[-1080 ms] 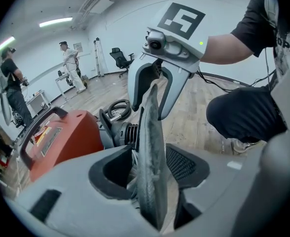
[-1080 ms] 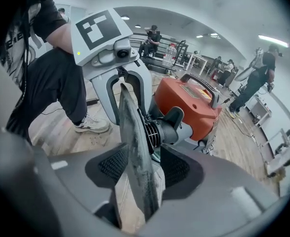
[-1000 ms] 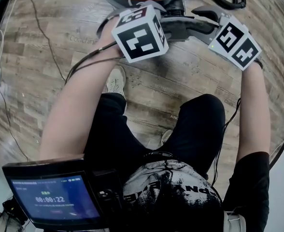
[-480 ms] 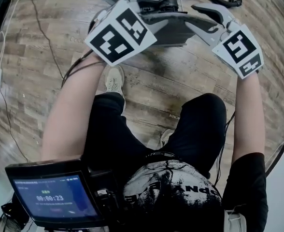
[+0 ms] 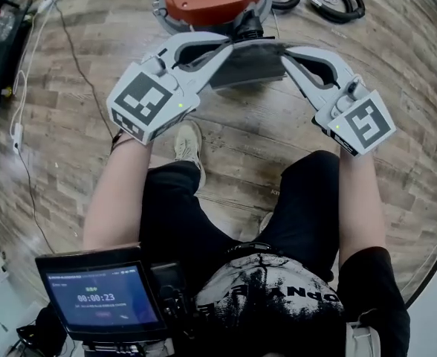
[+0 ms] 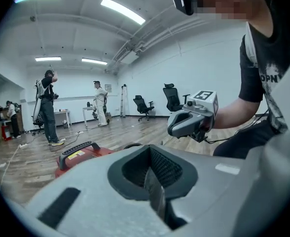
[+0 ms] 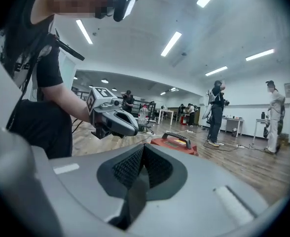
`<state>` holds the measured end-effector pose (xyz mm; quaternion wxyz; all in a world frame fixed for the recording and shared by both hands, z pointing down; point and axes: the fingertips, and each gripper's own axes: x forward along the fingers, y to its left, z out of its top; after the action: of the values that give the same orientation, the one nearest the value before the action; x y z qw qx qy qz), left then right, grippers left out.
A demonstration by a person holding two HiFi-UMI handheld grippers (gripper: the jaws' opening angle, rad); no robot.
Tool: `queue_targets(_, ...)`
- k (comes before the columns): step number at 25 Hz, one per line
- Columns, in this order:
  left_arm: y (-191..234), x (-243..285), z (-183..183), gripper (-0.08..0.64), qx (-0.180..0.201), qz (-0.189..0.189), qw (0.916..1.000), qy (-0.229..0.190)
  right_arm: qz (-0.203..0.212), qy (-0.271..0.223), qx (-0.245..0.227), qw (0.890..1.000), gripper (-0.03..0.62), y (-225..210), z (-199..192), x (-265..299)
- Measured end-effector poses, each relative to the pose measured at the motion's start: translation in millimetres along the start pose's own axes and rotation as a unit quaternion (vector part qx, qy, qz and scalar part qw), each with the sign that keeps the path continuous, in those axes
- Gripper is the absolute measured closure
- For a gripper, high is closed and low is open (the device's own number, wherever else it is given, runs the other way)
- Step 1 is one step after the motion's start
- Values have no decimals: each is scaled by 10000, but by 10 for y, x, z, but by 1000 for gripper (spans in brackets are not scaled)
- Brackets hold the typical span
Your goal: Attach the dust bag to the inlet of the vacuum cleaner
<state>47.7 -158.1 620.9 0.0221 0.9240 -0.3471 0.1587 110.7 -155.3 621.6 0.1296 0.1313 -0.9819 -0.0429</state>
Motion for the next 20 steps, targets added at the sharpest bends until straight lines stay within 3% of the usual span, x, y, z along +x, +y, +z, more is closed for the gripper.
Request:
queue_targets(5,-54,-73,-37,555,-6,-119,9998,-127,-18,-521,-52,9986,588,92,139,49)
queue_targets(16,-128,-212,83,556,261,-152,9991,-300,-257,-519,19,9983,588,60,128,-1)
queue_targets(20,100,-186,132,557,177,-181,9994,-254,-371,-585,54,9976,588,-45,308,160)
